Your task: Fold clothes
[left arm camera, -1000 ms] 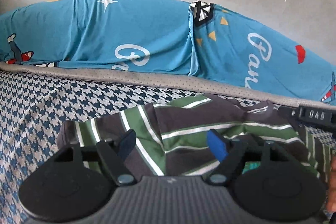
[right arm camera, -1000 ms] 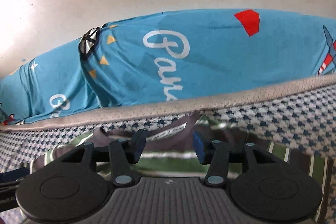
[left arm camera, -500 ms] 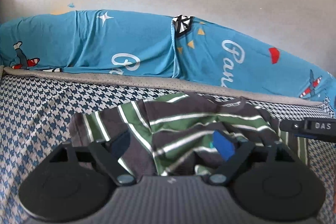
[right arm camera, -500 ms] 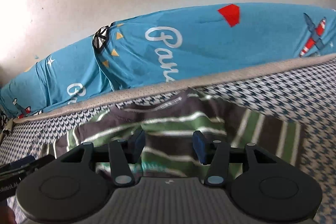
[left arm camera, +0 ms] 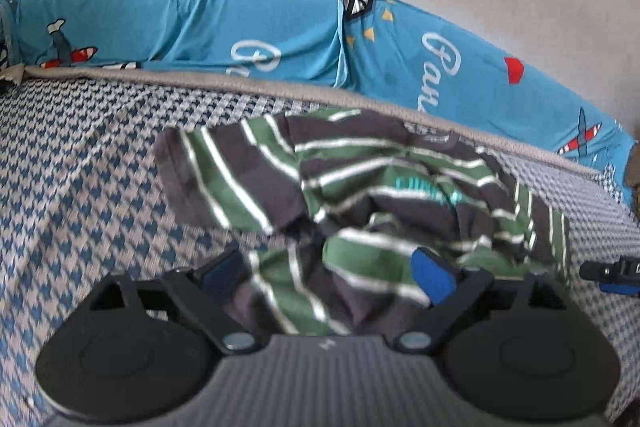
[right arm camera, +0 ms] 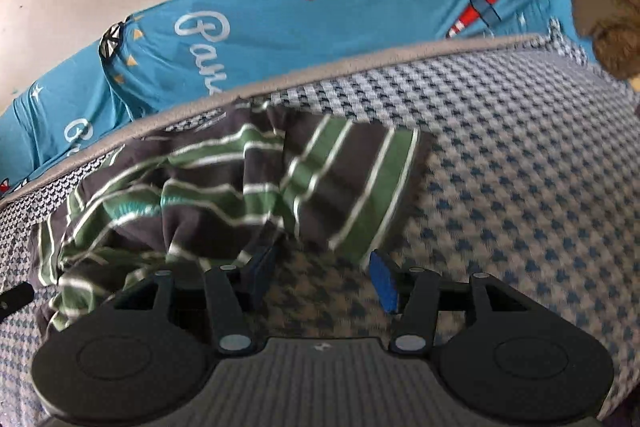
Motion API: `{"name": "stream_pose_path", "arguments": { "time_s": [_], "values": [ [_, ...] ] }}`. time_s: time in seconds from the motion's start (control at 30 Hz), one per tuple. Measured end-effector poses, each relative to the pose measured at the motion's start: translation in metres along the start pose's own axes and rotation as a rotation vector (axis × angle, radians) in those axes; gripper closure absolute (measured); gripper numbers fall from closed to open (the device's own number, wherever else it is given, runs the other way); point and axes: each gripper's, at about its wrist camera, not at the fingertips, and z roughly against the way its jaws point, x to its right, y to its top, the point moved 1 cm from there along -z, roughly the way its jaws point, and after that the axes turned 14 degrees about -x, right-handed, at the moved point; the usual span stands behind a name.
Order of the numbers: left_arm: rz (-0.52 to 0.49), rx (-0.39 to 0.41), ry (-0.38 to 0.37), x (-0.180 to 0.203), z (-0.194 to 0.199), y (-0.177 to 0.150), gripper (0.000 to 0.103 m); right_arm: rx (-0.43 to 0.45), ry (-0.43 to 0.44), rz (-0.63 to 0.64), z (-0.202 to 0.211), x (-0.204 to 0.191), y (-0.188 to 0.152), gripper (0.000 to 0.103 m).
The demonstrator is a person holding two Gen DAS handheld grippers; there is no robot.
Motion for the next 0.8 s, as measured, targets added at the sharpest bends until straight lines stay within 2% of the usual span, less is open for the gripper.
{"name": "stream_pose_path", "arguments": {
  "time_s": [0.17, 0.5, 0.8],
  "values": [
    [0.011, -0.048, 0.01, -0.007, -0.004, -0.027, 0.011, -0.041, -0.005, 0.033, -0.004, -0.011, -0.016, 0.051],
    [0.042, -0.071, 0.042, -0.026, 0.005, -0.072, 0.009, -0.115, -0.018, 0.085, -0.016, -0.031, -0.039, 0.051],
    [0.064, -0.071, 0.072, -0.038, 0.011, -0.084, 0.008, -0.117, -0.013, 0.04, -0.017, -0.021, -0.052, 0.051]
  ]
}}
